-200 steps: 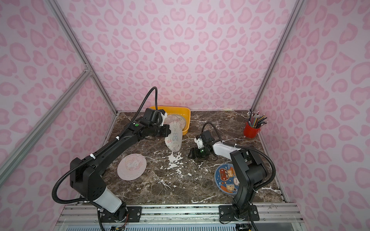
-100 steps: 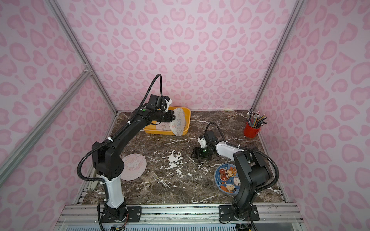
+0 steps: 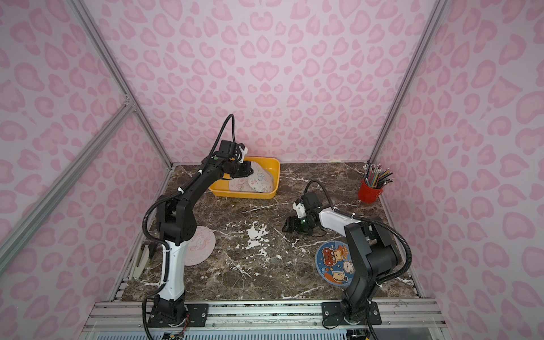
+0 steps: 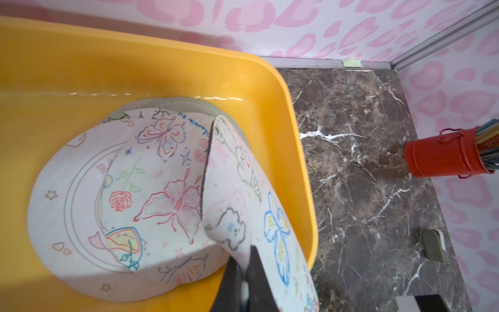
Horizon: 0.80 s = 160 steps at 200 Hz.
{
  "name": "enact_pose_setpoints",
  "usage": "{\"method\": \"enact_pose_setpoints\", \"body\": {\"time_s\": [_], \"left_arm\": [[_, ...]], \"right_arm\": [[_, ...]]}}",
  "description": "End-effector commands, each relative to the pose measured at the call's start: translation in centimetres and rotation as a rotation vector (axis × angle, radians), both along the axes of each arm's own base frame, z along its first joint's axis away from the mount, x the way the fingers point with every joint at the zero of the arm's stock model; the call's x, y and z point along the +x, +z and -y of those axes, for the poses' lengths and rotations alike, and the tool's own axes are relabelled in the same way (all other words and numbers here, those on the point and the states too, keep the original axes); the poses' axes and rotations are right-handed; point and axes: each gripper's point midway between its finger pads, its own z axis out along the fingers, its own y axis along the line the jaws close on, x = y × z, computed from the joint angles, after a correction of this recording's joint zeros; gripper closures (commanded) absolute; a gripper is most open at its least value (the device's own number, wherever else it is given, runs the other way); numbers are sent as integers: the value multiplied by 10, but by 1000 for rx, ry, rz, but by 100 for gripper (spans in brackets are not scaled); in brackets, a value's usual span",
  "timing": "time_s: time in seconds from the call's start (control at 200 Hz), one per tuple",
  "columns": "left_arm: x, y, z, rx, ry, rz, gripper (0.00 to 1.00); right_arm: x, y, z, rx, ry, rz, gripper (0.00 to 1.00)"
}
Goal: Put the coasters into the storage box
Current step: Place the coaster in the storage box.
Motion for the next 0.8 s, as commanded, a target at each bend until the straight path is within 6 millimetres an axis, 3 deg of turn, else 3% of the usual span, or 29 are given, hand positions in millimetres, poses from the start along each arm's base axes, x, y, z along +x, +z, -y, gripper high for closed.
{"method": "enact_pose_setpoints", "body": {"time_s": [0.0,0.25,0.355,0.44,0.47,0.55,0.795], "left_arm": [[12,-2,-12,14,7,28,98],[22,-25,-49,107,61,3,95],[23,-28,-65,148,106,6,72],[23,-24,-74,171,131,20,66],[23,-23,-77,176,137,23,57],[22,-18,-80,182,146,33,46],[10,-8,-78,148,152,37,31]], "right_arm": [[-1,0,2,-13,1,-6,27],[-1,5,3,-11,-6,0,26],[0,10,3,-9,-13,10,26],[0,14,5,-17,-22,20,25],[0,16,6,-21,-25,23,25],[1,20,9,-30,-36,32,24],[-3,25,25,-69,-92,39,21]]}}
